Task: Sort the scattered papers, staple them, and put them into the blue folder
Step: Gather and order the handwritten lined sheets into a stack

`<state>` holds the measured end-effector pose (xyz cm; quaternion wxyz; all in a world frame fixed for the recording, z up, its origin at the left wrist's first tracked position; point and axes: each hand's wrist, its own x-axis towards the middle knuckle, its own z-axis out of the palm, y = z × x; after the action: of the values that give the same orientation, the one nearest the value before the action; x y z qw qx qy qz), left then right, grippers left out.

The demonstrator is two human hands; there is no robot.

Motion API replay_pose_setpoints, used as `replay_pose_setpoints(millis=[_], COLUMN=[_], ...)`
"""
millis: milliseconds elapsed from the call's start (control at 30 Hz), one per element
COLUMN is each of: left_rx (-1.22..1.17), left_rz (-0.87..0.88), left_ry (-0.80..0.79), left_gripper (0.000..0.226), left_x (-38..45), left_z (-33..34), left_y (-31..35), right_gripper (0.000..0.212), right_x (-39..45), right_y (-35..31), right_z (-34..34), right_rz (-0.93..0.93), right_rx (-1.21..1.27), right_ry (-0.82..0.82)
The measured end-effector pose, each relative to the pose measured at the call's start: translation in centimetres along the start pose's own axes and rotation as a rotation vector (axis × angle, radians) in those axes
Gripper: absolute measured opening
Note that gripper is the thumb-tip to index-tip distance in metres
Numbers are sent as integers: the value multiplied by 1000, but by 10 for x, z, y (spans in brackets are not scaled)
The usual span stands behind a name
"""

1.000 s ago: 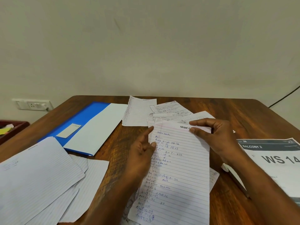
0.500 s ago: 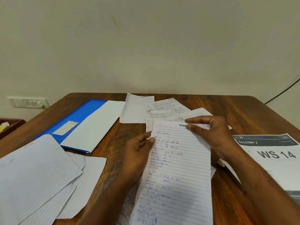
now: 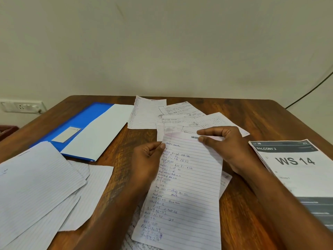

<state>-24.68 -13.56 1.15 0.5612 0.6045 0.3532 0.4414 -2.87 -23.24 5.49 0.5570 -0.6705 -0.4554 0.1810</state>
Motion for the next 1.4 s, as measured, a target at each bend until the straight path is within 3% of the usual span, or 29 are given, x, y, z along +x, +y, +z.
replay_pose_setpoints(millis=[367, 433, 533, 633, 767, 867, 1067, 1200, 1300, 1400], left_rx=[-49, -65, -80, -71, -26, 6, 193, 386, 525, 613], left_rz=[-20, -25, -46, -55, -50, -51, -61, -1, 32, 27], left_ry=[-34, -61, -96, -148, -185, -196, -276, -354, -436, -515], left_gripper=[12, 14, 15, 15, 17, 13, 11, 11, 10, 11], left_x=[-1, 0, 1, 1, 2, 3, 8, 24, 34, 44], left_z=[-3, -6, -6, -3, -1, 1, 6, 7, 11, 18], left_y=[-4, -5, -6, -9, -11, -11, 4, 17, 29, 35], right_gripper=[21, 18, 9, 30, 55, 57, 35, 26, 29, 24], right_x=[-17, -21, -28, -37, -50, -53, -43, -34, -31, -24], right_y=[-6, -8, -9, -6, 10, 18, 23, 20, 9, 4], right_z=[-11, -28, -66, -91, -91, -88, -86, -86, -77, -59], right_rz=[80, 122, 117, 226, 409, 402, 364, 309, 190, 89], right_rx=[7, -38, -400, -785, -951, -940, -893, -522, -209, -135], right_ry=[-7, 54, 138, -18, -109, -117, -86, 37, -30, -123])
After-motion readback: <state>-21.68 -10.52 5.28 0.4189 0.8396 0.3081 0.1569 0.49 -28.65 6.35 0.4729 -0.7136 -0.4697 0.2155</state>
